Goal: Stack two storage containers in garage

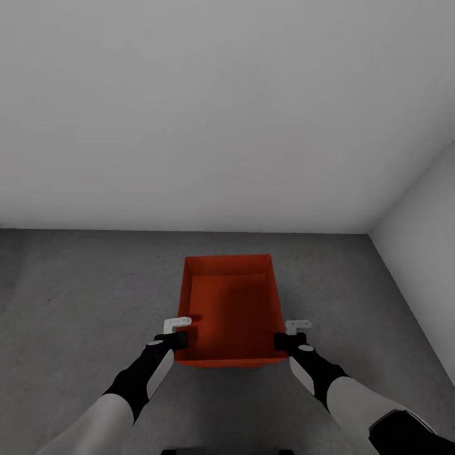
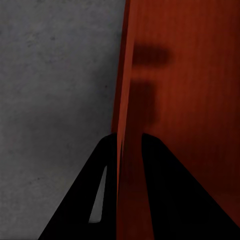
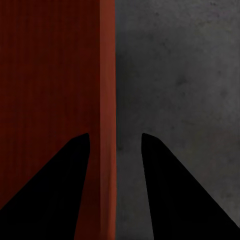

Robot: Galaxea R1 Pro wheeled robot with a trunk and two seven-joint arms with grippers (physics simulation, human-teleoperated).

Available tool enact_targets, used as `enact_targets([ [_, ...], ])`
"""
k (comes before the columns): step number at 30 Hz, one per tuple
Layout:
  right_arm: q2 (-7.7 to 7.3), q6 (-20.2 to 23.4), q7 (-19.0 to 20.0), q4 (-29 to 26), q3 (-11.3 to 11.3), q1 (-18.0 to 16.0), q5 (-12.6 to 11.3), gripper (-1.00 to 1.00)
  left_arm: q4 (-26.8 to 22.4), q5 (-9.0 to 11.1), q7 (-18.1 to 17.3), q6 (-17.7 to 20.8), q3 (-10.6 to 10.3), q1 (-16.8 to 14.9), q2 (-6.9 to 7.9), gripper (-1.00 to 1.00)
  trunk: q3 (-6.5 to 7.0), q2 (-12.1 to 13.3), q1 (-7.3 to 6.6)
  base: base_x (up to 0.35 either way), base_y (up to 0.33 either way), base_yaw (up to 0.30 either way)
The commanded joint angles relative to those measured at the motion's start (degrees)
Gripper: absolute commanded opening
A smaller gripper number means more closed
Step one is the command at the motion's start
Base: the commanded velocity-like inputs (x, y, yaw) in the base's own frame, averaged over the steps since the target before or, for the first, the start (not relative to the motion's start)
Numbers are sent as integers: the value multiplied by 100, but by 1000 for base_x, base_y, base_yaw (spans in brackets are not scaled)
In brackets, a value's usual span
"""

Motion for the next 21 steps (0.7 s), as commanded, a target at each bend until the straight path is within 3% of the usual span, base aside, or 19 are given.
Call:
enact_targets([
  [1,-31,-21,-15,77,-109,-6,-74,-100,-23,-146,97,-1,88,-4,12,-100,-8,-10,3,0,0,0],
  [21,-33,-21,-15,77,-109,-6,-74,-100,-18,-138,94,-2,90,-4,13,-100,-8,-10,3,0,0,0],
])
